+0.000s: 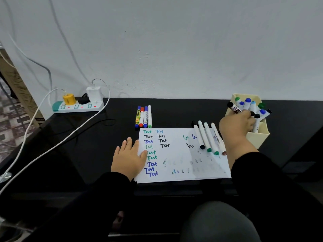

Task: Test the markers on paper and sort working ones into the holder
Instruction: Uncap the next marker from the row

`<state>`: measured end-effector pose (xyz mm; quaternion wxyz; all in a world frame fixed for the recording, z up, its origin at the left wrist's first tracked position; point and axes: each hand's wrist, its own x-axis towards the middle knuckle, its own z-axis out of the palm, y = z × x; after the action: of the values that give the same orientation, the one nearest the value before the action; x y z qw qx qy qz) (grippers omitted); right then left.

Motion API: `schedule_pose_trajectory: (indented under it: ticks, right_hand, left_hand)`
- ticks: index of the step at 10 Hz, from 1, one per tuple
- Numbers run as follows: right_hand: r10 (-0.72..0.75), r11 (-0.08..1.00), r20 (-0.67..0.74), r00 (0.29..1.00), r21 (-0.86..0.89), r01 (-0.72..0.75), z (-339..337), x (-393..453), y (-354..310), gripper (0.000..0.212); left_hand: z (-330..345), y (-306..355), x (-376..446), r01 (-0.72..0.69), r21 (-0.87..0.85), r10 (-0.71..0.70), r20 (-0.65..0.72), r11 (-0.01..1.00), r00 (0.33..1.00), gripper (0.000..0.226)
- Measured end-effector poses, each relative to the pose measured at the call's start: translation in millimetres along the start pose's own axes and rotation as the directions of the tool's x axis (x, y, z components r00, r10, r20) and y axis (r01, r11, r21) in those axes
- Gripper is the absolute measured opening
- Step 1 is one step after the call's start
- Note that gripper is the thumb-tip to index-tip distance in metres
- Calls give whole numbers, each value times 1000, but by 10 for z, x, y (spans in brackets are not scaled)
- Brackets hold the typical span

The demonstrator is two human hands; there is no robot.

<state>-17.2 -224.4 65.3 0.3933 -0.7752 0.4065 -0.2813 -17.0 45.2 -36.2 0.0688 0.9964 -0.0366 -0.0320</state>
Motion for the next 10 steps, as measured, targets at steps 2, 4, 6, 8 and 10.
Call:
schedule_pose_trajectory:
  ticks: [2, 4, 6, 8, 10]
  right_hand:
    - [-251, 918, 30, 968, -310, 248, -109, 134, 198, 43]
    - [-329, 819, 79, 941, -472, 326, -181, 240, 274, 40]
    - [-336, 857, 71, 939, -390, 336, -197, 232, 229, 39]
    - [-355, 844, 97, 930, -394, 363, -175, 281, 270, 43]
    - [-281, 788, 147, 949, -529, 315, -204, 264, 225, 42]
  left_hand:
    - [-6, 7, 8, 11, -2, -11, 13, 1000, 1000, 63]
    - [-4, 5, -2, 9, -2, -9, 11, 1000, 1000, 63]
    - [-28, 15, -4, 11, 8, -11, 32, 1000, 999, 63]
    - [-33, 13, -2, 10, 3, -10, 34, 1000, 999, 63]
    - [-17, 9, 9, 11, -2, -11, 26, 1000, 1000, 63]
